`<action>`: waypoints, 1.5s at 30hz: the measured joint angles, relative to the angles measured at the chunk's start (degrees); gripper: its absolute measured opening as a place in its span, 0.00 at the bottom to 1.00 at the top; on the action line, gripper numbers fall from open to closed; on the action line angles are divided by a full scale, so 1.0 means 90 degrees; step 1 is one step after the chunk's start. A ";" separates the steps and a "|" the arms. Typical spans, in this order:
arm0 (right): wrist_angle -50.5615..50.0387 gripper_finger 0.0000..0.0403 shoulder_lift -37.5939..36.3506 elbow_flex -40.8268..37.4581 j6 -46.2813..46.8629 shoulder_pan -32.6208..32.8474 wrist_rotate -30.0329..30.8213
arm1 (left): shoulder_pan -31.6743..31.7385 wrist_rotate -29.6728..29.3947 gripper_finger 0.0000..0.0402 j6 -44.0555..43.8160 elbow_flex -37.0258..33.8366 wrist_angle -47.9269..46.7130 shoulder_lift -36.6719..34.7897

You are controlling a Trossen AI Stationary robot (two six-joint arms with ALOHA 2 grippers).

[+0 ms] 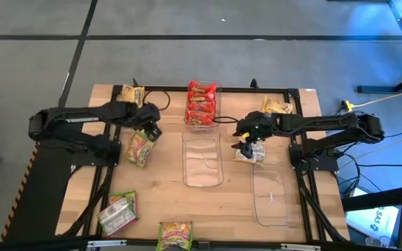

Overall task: Sort Maruchan noodles
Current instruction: Put the yellow noodle pack into the middle transparent bin

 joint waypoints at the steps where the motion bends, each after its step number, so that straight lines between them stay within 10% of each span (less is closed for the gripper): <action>1: 0.0000 0.64 0.0000 0.0000 0.0000 0.0000 0.0000 | 0.0128 0.0039 0.40 0.0000 -0.0043 -0.0030 0.0138; 36: 0.0262 0.64 0.0003 0.0000 -0.0031 0.0000 0.0019 | 0.0014 -0.0225 0.49 -0.0348 -0.0595 0.0400 0.2677; 45: 0.0274 0.64 0.0002 0.0000 -0.0034 0.0000 0.0019 | -0.0105 -0.0665 0.33 -0.0146 -0.0729 0.0633 0.2769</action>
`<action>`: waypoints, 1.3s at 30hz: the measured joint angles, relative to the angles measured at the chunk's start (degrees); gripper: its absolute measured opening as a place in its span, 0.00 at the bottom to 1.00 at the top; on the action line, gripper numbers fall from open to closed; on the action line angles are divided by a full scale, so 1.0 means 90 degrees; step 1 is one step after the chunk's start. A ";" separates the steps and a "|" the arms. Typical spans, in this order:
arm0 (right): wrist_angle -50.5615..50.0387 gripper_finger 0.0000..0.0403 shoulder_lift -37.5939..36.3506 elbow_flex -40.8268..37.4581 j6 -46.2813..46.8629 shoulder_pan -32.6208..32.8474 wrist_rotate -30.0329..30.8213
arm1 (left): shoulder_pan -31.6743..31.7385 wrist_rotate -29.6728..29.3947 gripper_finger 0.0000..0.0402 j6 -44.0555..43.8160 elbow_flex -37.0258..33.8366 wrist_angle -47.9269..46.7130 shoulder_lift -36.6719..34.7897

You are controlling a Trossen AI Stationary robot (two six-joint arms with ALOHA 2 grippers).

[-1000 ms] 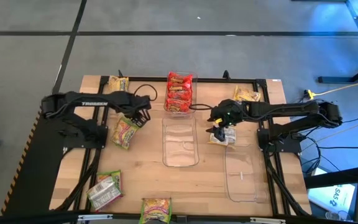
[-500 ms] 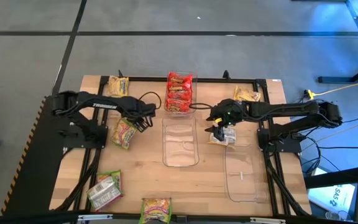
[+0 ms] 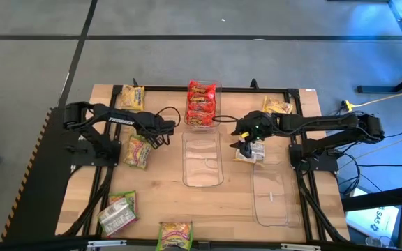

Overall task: Sort Maruchan noodles
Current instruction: Put the yellow noodle pack into the middle transparent bin

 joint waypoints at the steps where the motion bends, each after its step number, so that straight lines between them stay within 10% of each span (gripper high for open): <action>1: 0.0000 0.64 0.0000 0.0000 0.0000 0.0000 0.0000 | -0.0009 0.0007 0.30 0.0037 0.0014 -0.0004 0.0000; 10: 0.0002 0.64 0.0002 0.0000 -0.0019 0.0000 0.0000 | -0.0205 -0.0100 0.02 0.0193 0.0166 -0.0041 -0.0043; 32: 0.0610 0.64 0.0002 0.0002 0.0121 0.0192 0.0810 | -0.1482 -0.1174 0.00 -0.0364 0.0669 -0.0098 -0.3230; 39: 0.1323 0.64 0.0185 0.0007 -0.0193 0.0708 0.2504 | -0.2006 -0.1853 0.00 -0.0172 0.0672 0.1006 -0.3879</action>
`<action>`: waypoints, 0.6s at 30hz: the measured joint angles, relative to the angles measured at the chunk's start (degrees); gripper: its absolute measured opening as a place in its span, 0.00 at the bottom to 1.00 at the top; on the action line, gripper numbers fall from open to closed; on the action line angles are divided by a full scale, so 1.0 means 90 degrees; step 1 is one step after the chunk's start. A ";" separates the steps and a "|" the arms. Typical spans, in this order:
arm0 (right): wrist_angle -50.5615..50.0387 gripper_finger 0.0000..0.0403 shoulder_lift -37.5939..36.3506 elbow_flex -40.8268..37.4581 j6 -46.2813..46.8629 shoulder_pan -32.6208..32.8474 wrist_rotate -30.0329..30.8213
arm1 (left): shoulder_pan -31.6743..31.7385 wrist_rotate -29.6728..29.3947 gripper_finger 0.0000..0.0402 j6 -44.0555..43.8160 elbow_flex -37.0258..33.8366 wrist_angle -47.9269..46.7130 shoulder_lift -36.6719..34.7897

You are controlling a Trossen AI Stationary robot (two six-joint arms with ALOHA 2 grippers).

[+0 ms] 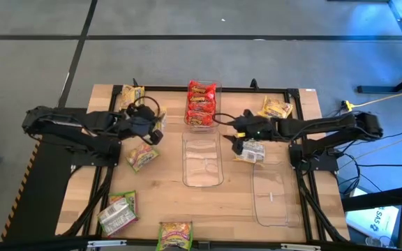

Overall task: Sort Maruchan noodles
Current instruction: Put the yellow noodle pack into the middle transparent bin

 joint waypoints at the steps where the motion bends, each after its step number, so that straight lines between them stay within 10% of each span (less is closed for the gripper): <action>1: 0.0330 0.64 0.0085 0.0000 -0.0065 0.0061 0.0098 | -0.0039 -0.0028 0.00 0.0112 0.0000 0.0109 -0.0039; 18: 0.4348 0.64 0.1678 0.0096 -0.1100 0.0373 0.0071 | -0.0095 -0.0307 0.00 0.0944 0.0000 0.1674 -0.0060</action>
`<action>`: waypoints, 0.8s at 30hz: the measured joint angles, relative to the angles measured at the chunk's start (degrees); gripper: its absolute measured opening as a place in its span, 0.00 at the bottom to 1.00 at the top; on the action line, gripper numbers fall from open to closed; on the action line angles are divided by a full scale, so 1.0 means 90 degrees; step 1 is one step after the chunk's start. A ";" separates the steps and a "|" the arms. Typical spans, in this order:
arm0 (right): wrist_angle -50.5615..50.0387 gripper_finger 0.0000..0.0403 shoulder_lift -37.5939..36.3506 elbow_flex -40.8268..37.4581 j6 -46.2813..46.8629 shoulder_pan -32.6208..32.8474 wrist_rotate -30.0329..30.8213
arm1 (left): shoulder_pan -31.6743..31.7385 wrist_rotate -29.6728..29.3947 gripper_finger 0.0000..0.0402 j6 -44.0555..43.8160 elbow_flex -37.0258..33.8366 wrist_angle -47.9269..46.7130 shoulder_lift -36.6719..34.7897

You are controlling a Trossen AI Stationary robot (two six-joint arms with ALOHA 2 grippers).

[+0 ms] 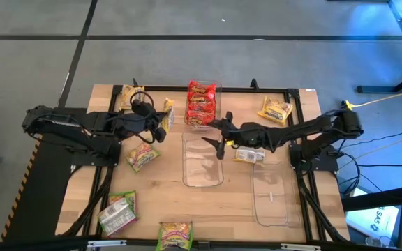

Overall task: Sort Maruchan noodles
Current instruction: Put the yellow noodle pack into the middle transparent bin

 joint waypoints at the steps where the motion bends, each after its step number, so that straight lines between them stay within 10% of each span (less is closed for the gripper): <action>1: -0.0002 0.64 0.0040 0.0047 0.0011 0.0000 0.0087 | 0.0000 0.0018 0.00 0.0007 0.0000 0.0022 0.0002; 13: -0.0023 0.64 0.0846 0.1039 0.0139 -0.0002 0.0133 | 0.0201 0.0180 0.00 0.0555 -0.0002 0.0876 0.0219; 24: 0.0227 0.64 0.1920 0.2049 0.0158 0.0062 0.1631 | 0.0622 -0.0015 0.00 0.0628 -0.0002 0.1224 0.0240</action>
